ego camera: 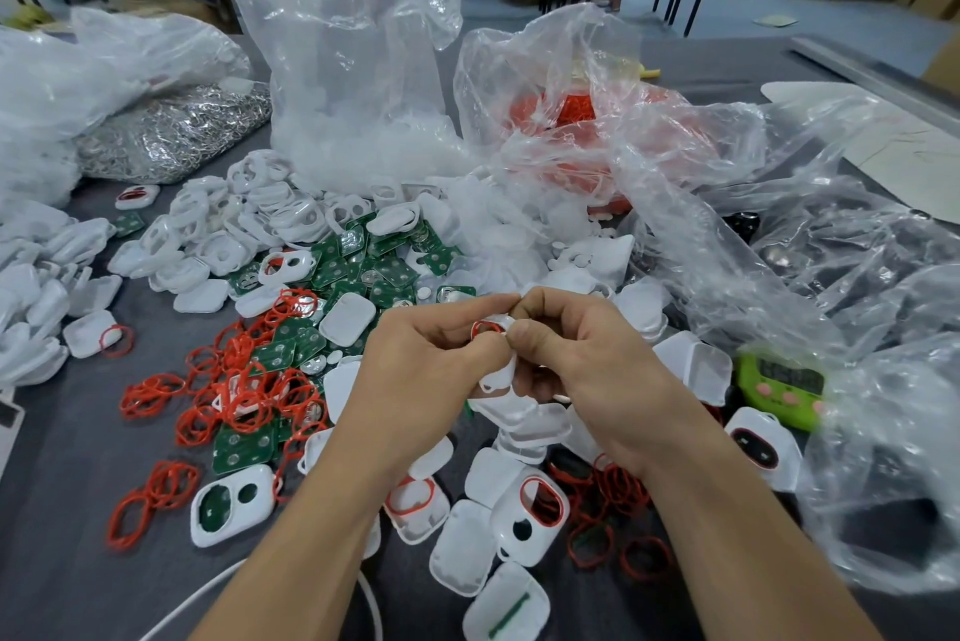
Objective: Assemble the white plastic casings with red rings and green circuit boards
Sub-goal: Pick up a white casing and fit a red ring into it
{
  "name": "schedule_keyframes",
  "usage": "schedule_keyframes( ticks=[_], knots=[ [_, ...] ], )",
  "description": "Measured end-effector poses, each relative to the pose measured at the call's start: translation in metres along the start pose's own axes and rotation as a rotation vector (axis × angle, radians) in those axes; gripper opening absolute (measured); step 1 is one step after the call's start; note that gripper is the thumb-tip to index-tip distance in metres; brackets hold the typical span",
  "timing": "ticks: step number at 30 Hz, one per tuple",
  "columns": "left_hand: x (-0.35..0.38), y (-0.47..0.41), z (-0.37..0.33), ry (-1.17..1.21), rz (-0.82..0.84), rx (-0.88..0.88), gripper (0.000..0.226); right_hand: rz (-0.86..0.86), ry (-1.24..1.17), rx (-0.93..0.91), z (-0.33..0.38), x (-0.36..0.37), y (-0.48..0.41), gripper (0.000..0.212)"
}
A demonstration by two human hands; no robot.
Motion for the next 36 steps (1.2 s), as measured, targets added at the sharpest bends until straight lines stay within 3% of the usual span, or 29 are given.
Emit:
schedule_keyframes(
  ticks=[11,23,36],
  knots=[
    [-0.002,0.003,-0.003,0.041,-0.022,0.002,0.036,0.050,-0.045,-0.018,0.001,-0.001,0.000,0.019],
    [-0.009,0.006,-0.005,0.194,0.079,-0.078,0.030,0.101,-0.156,0.007,0.004,-0.008,0.004,0.024],
    [-0.008,0.003,0.001,0.126,-0.017,-0.021,0.033,-0.008,-0.113,0.010,-0.003,-0.003,-0.002,0.018]
  ],
)
Point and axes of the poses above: each hand's wrist, its own y-axis away from the middle knuckle, its own x-axis out of the palm, z = x × y, the point moved 1 cm from there along -y, towards the middle knuckle, and after that the axes turned 4 degrees about -y, right-handed, at the moved point
